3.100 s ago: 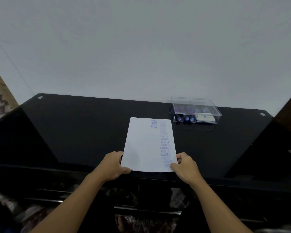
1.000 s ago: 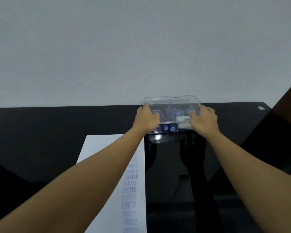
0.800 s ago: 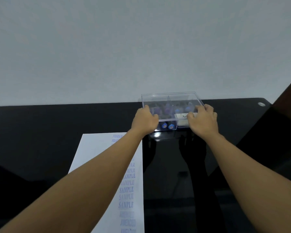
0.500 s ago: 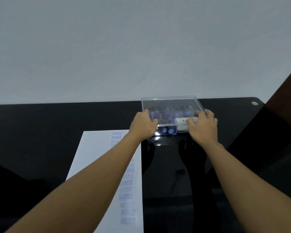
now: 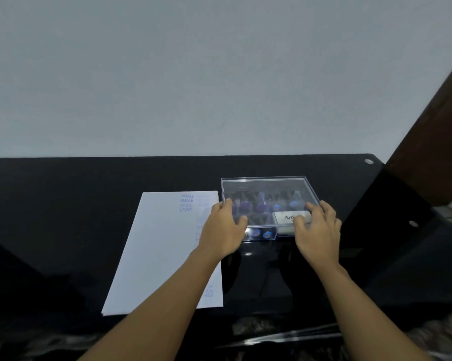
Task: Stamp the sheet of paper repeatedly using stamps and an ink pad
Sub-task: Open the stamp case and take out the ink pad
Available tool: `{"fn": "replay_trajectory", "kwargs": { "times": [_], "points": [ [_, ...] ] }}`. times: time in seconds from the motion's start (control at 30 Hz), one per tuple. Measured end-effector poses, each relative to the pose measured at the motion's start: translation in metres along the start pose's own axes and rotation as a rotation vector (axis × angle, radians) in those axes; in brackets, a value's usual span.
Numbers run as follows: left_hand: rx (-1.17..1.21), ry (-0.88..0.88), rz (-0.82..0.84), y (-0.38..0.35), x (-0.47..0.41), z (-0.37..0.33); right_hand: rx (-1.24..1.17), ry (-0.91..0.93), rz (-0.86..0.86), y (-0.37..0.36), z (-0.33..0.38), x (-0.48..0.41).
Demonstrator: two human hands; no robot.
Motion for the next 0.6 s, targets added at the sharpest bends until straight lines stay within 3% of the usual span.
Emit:
{"fn": "replay_trajectory", "kwargs": {
  "times": [0.6],
  "points": [
    [0.068,0.008,0.046,0.006,0.112,0.009,-0.056,-0.023,-0.055,0.049,-0.035,0.1]
  ]
}}
Point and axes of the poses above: each hand's wrist, its own x-axis away from the middle knuckle, its own y-axis out of the back of the hand, z = x × y, the point moved 1 cm from there along -x, towards the middle knuckle, and after that the axes turned 5 degrees about -z, right-handed, at the moved point
